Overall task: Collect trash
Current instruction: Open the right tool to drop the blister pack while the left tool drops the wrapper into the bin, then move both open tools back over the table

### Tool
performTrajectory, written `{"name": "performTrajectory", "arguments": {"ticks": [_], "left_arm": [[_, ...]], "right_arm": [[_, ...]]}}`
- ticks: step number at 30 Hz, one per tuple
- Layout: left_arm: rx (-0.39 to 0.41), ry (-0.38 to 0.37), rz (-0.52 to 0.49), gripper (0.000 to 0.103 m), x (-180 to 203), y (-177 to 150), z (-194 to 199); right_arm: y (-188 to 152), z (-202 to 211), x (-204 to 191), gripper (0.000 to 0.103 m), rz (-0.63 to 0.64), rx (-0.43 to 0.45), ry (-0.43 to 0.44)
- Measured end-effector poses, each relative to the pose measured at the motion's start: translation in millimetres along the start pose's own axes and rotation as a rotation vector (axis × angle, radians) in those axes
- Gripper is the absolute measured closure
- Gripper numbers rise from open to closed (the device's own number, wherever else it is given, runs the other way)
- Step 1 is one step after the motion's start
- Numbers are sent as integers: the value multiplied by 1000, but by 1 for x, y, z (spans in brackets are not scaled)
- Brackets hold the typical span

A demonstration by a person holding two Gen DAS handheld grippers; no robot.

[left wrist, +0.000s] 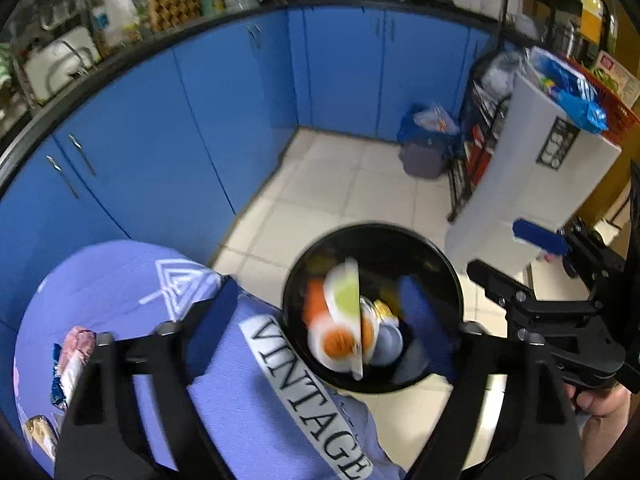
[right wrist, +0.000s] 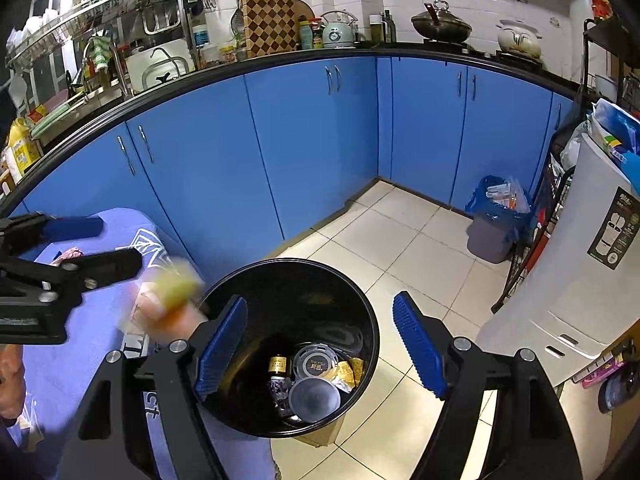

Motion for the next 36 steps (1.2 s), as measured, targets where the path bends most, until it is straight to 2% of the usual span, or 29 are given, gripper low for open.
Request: {"name": "performTrajectory", "arguments": {"ticks": [8, 16, 22, 28, 36], "left_arm": [[14, 40, 23, 19, -22, -9, 20], [14, 128, 101, 19, -76, -42, 55], [3, 229, 196, 19, -133, -80, 93], [-15, 282, 295, 19, -174, -123, 126], [-33, 351, 403, 19, -224, -176, 161]], "right_arm": [[-1, 4, -27, 29, 25, -13, 41], [2, 10, -86, 29, 101, -21, 122], [-1, 18, -148, 29, 200, -21, 183], [-9, 33, -206, 29, 287, 10, 249], [-17, 35, -269, 29, 322, -24, 350]]}}
Point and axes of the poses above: each gripper's, at about its wrist camera, not at the fingertips, and z roughly against the way its jaws point, x to its right, y to its top, the point moved 1 cm from there along -z, roughly the way its jaws point, and after that the axes turned 11 degrees about x, right-handed, at the moved point
